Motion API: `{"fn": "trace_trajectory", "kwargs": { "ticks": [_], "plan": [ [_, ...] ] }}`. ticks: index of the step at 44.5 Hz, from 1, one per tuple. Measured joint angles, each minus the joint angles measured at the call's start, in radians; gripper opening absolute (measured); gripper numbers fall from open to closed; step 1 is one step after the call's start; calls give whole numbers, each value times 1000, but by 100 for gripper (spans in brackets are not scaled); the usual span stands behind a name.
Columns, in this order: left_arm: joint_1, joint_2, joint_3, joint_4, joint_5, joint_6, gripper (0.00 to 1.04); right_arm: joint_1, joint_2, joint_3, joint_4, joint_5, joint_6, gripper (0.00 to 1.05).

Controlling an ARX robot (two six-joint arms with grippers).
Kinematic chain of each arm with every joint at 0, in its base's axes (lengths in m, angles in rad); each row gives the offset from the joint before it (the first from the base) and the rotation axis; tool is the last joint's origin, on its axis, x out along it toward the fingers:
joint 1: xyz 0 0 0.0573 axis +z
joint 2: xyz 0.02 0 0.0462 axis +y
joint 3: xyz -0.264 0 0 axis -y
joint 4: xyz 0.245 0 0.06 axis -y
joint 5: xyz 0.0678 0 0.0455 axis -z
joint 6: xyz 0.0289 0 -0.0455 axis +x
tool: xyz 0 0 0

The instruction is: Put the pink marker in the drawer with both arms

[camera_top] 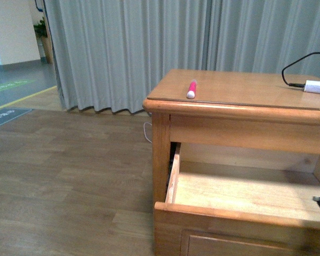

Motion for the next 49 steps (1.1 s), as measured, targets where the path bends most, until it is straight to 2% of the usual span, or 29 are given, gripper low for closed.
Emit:
{"fn": "trace_trajectory", "kwargs": {
  "ticks": [10, 15, 23, 31, 37, 49],
  "plan": [
    [0, 0, 0, 0, 0, 0, 99, -89, -479, -5, -371, -98, -8, 98],
    [0, 0, 0, 0, 0, 0, 99, -164, -686, 63, -576, -146, -55, 96],
    [0, 0, 0, 0, 0, 0, 99, -213, -760, 161, -721, -177, -120, 96],
    [0, 0, 0, 0, 0, 0, 99, -216, -781, 189, -776, -188, -164, 96],
    [0, 0, 0, 0, 0, 0, 99, -213, -828, 177, -727, -153, -178, 96],
    [0, 0, 0, 0, 0, 0, 99, -212, -836, 167, -724, -151, -185, 96]
  ]
}}
